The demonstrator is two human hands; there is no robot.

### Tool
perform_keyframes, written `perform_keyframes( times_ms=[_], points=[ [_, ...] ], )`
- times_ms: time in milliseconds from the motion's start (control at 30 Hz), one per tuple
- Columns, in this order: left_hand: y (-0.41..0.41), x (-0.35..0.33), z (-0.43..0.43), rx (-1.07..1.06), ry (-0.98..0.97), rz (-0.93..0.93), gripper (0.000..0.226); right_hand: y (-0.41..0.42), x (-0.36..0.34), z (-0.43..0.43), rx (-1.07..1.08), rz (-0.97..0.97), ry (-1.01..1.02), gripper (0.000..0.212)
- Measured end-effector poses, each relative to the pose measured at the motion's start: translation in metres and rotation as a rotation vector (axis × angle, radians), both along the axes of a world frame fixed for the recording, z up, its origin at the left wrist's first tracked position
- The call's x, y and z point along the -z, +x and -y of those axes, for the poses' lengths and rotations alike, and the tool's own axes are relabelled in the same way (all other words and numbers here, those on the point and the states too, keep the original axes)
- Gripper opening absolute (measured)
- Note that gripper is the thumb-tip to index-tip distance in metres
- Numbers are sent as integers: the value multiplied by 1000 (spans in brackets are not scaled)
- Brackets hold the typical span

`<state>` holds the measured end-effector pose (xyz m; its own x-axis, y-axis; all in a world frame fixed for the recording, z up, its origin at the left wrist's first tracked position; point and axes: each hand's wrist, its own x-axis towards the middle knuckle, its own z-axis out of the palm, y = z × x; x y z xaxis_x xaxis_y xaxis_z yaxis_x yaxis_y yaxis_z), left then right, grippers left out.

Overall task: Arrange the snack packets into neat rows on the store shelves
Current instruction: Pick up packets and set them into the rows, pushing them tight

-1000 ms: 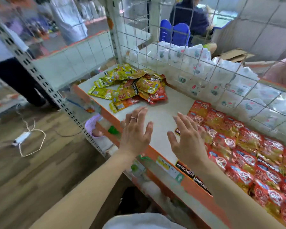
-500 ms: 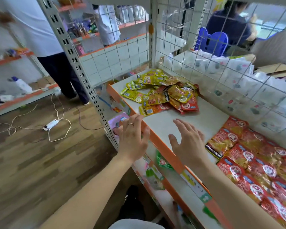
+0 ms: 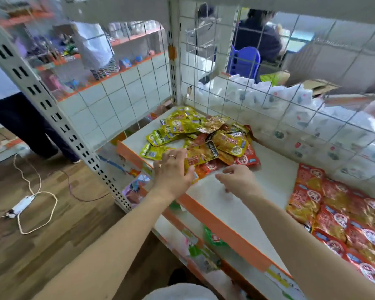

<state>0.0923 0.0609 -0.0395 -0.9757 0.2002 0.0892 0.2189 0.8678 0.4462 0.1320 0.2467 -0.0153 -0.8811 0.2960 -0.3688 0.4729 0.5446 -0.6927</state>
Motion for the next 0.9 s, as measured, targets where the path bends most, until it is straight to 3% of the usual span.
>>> perform_keyframes(
  times_ms=[67,133,333,500,700,800,900],
  points=[
    [-15,2,3,6,-79,7,57,-13,4,10,57,21,4,18],
    [-25,4,6,25,-120,7,57,-23,11,21,130,6,9,23],
    [-41,20,18,102,-65,-32,55,-40,18,40,244,-39,6,24],
    [-49,20,26,156,321,-113,50,-34,19,45,355,-181,-194,19],
    [-45,-8,21,32,853,46,38,-4,13,32,673,-538,-771,9],
    [-45,-15,20,32,987,103,37,3,7,16,776,-694,-823,9],
    [-43,-20,17,99,1084,226,43,4,-4,14,831,-681,-848,14]
  ],
)
